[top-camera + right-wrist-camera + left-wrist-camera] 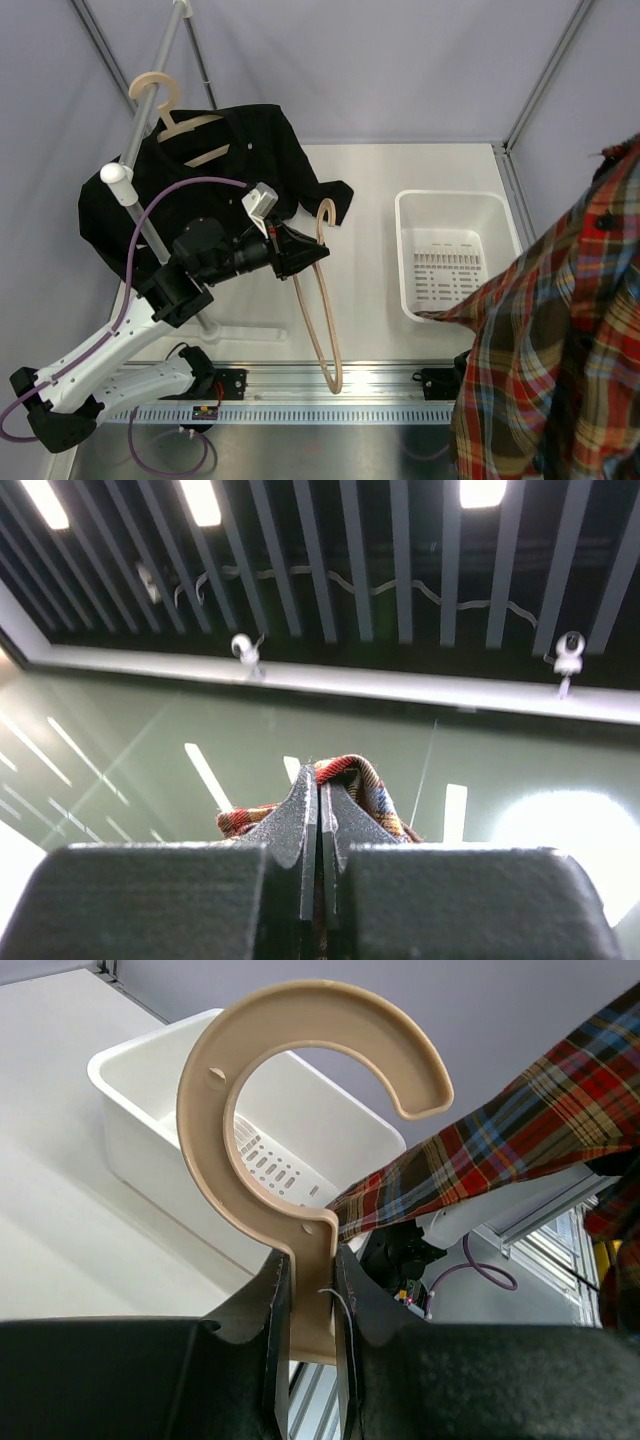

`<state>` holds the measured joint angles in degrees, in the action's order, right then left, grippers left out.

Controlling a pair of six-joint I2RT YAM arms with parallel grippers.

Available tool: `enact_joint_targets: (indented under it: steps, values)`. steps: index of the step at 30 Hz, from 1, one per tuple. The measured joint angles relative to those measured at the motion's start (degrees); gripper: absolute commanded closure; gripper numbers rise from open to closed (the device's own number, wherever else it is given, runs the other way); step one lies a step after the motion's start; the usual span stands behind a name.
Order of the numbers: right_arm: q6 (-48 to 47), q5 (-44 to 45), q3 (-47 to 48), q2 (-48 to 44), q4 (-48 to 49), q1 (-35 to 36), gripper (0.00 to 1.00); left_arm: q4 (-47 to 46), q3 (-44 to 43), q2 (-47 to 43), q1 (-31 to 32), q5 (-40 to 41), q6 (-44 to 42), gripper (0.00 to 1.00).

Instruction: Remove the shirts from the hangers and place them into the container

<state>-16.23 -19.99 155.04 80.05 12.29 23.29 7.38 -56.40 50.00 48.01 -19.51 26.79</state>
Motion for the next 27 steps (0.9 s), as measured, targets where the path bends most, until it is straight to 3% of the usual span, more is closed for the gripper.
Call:
enact_joint_targets:
  steps: [11, 27]
  values:
    - [-6.12, 2.6, -0.52, 6.4, 0.15, 0.0, 1.0, 0.48, 0.22, 0.87, 0.0, 0.0, -0.52, 1.0]
    - [-12.57, 5.55, -5.27, 1.05, -0.15, 0.0, 1.0, 0.55, 0.22, 0.87, 0.0, 0.0, -0.92, 1.0]
